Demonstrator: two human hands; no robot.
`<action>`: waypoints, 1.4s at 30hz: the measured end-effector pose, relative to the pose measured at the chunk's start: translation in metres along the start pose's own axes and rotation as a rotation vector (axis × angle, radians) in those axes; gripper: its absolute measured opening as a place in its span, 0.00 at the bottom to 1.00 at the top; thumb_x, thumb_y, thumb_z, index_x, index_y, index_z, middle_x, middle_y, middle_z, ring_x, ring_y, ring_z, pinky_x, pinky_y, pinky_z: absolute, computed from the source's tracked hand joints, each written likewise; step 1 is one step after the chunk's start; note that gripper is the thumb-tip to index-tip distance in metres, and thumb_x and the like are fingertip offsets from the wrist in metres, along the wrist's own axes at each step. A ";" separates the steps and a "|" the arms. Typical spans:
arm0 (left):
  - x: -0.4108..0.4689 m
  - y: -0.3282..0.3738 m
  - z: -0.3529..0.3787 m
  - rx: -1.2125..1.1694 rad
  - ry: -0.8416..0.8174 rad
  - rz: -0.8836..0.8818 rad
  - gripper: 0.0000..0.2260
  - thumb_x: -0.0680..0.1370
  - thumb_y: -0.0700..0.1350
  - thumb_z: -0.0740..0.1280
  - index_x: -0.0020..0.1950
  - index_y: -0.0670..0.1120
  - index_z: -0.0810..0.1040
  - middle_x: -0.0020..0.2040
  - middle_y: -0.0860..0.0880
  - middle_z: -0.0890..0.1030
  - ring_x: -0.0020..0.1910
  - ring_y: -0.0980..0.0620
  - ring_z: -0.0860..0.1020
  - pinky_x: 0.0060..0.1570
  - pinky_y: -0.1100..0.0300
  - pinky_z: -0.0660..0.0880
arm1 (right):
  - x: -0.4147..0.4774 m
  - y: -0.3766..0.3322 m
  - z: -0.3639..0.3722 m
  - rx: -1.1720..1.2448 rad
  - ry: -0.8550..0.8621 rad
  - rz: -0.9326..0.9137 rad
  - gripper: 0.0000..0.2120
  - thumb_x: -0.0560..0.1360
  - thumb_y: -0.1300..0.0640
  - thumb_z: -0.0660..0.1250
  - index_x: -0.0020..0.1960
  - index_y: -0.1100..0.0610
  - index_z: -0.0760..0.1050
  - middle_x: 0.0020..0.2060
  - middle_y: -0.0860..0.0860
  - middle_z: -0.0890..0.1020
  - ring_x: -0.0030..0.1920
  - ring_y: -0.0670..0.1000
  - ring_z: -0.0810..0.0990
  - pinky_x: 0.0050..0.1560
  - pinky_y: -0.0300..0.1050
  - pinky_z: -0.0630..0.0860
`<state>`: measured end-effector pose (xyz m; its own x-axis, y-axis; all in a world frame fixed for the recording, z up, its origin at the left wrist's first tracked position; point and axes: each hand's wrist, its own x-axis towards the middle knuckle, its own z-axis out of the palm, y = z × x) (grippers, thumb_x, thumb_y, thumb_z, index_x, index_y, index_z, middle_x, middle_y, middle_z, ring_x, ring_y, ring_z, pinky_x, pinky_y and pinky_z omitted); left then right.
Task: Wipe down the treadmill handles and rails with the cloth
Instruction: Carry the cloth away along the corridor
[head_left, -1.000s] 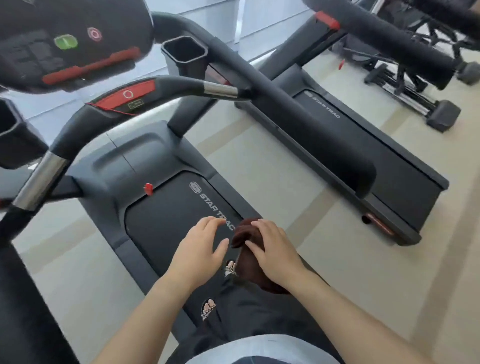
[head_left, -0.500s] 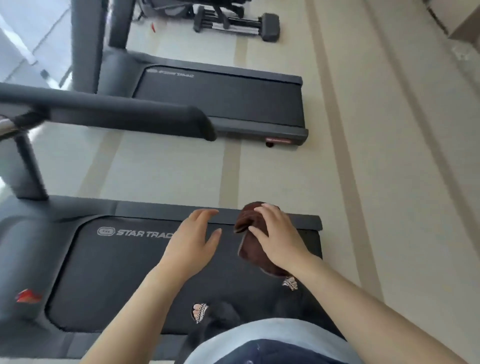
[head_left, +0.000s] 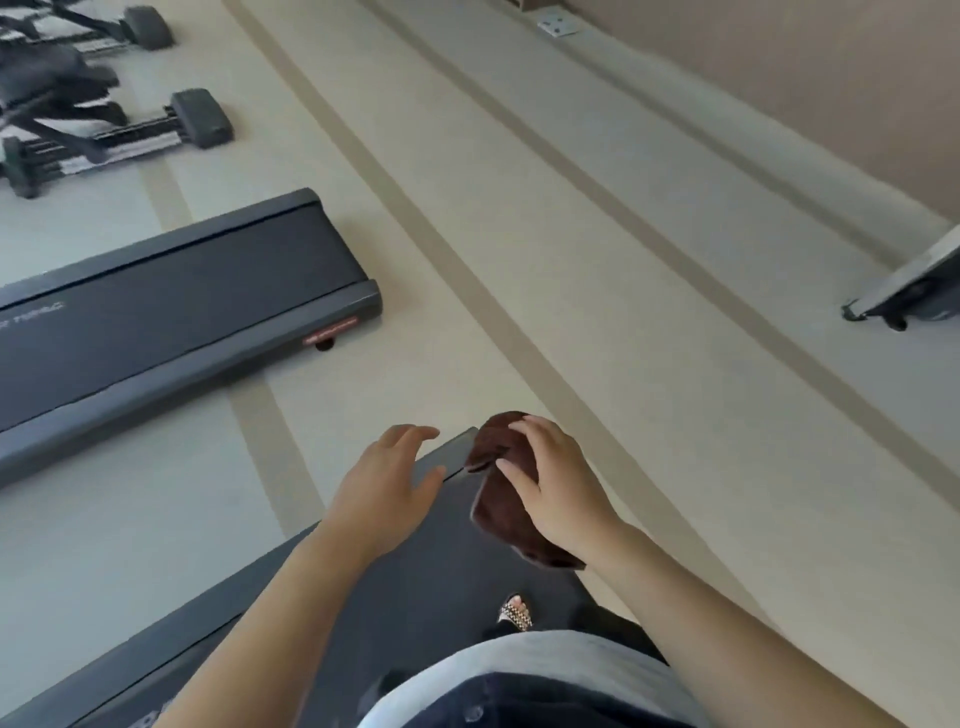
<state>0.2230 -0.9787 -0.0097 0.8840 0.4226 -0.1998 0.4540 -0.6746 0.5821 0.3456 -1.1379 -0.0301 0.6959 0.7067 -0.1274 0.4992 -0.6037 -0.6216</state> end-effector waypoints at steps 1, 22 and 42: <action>0.019 0.013 0.007 0.009 -0.028 0.025 0.18 0.77 0.50 0.61 0.67 0.50 0.67 0.68 0.51 0.69 0.56 0.46 0.75 0.58 0.56 0.69 | 0.006 0.015 -0.013 0.016 0.028 0.032 0.20 0.77 0.49 0.62 0.66 0.56 0.68 0.67 0.52 0.71 0.66 0.55 0.68 0.66 0.53 0.67; 0.336 0.151 0.008 0.129 -0.225 0.397 0.19 0.78 0.51 0.60 0.68 0.52 0.67 0.69 0.53 0.69 0.55 0.47 0.76 0.55 0.59 0.68 | 0.191 0.136 -0.150 0.207 0.323 0.308 0.18 0.78 0.49 0.61 0.66 0.51 0.67 0.65 0.48 0.71 0.65 0.50 0.69 0.67 0.44 0.65; 0.716 0.267 0.193 0.124 -0.206 0.654 0.18 0.77 0.50 0.61 0.67 0.50 0.68 0.67 0.50 0.71 0.49 0.44 0.76 0.55 0.53 0.71 | 0.451 0.430 -0.218 0.138 0.576 0.411 0.19 0.78 0.49 0.61 0.67 0.50 0.67 0.67 0.48 0.69 0.66 0.50 0.67 0.67 0.43 0.63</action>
<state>0.9986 -0.9729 -0.1497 0.9778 -0.2092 0.0079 -0.1801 -0.8210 0.5419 0.9862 -1.1594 -0.1862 0.9942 0.1024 0.0321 0.0949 -0.7002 -0.7077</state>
